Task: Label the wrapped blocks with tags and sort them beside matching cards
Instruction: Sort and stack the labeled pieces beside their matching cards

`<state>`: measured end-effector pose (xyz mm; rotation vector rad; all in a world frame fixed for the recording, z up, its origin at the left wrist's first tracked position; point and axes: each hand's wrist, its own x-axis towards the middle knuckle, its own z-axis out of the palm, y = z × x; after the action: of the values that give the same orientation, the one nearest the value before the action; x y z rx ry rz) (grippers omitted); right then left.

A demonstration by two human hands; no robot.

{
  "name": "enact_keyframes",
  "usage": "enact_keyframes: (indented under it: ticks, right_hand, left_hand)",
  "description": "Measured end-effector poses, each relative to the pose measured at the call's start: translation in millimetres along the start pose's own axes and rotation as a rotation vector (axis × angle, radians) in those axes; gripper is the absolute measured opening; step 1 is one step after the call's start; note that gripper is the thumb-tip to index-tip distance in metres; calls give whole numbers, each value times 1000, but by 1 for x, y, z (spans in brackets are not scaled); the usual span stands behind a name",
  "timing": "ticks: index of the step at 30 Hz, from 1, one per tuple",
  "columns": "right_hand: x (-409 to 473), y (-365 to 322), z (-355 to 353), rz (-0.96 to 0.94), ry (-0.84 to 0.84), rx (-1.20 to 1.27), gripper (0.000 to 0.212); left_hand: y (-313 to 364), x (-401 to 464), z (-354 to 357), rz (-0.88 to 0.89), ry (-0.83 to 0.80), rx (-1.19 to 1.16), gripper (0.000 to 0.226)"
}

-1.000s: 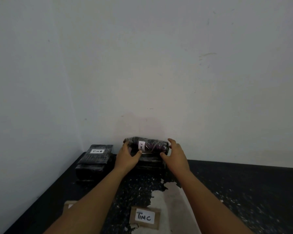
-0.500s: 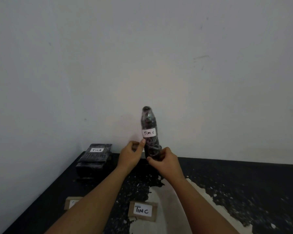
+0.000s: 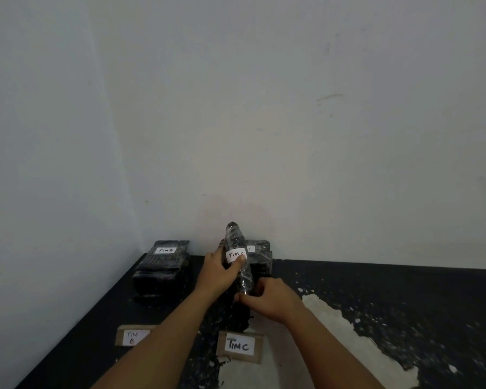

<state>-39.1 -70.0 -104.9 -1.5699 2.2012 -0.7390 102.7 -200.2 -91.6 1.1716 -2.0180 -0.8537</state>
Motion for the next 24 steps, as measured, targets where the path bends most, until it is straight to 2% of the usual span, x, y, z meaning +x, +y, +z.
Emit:
enact_keyframes:
  ticks: [4, 10, 14, 18, 24]
  right_hand:
    - [0, 2, -2, -7, 22, -17, 68]
    - [-3, -2, 0, -57, 17, 71, 44]
    - [-2, -4, 4, -49, 36, 74, 38]
    - [-1, -4, 4, -42, 63, 57, 47]
    - [-7, -5, -10, -21, 168, -13, 71]
  left_hand:
    - [1, 0, 3, 13, 11, -10, 68]
    - [-6, -6, 7, 3, -23, -17, 81]
    - [-12, -7, 8, -17, -26, -55, 78]
    - [-12, -7, 5, -15, -28, -72, 80]
    - [-11, -7, -5, -50, -1, -44, 104]
